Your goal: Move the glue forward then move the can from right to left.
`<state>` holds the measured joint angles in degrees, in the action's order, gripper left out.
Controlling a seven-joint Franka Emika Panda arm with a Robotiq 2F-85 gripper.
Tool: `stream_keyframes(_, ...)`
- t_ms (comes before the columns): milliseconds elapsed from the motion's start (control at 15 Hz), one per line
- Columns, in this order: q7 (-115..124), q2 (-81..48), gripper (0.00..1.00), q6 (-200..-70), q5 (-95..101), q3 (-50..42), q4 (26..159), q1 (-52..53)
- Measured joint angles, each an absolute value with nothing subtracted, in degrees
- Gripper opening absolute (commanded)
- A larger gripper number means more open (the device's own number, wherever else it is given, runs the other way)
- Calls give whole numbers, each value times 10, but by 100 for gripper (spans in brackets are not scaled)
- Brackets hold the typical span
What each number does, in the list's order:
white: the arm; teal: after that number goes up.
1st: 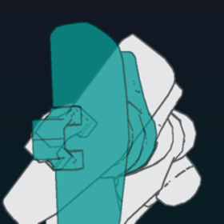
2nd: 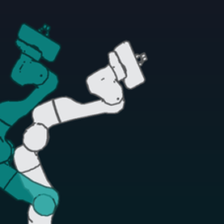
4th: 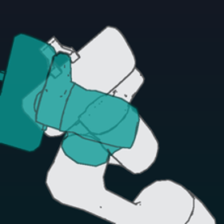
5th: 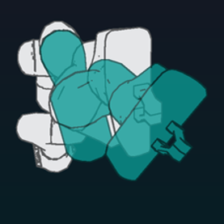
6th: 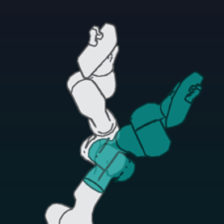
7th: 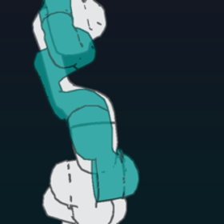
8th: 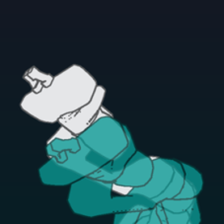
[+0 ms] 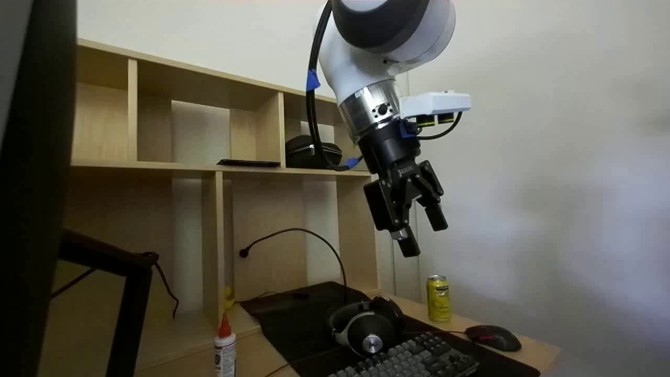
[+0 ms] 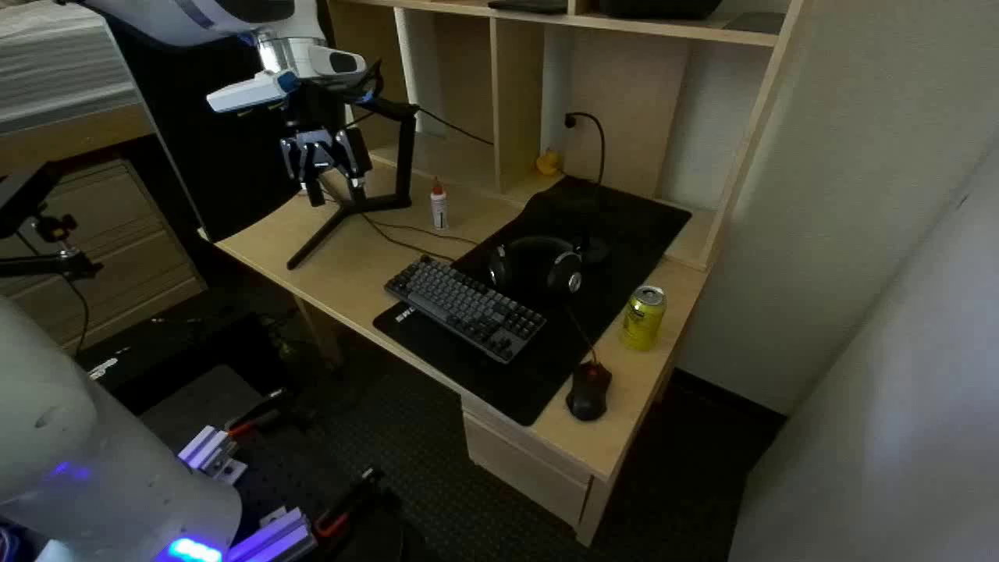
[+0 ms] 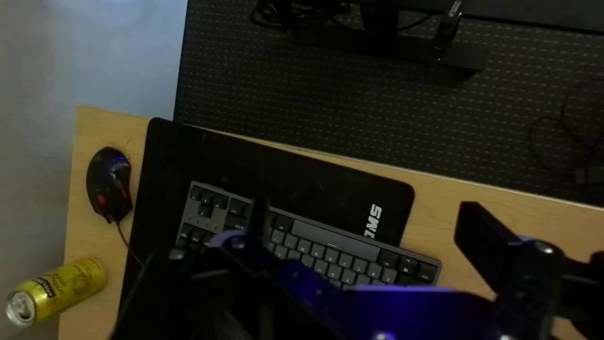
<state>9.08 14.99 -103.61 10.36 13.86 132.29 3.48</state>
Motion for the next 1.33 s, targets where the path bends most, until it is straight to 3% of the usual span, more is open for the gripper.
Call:
stream_keyframes(667,131,150,100,-1040,82,132,1323,40)
stream_keyframes(933,163,141,100,-1122,-4,118,1316,47)
stream_keyframes(1133,201,71,100,-1201,-17,106,1241,46)
stream_keyframes(1333,202,57,100,-1201,-16,102,1229,47)
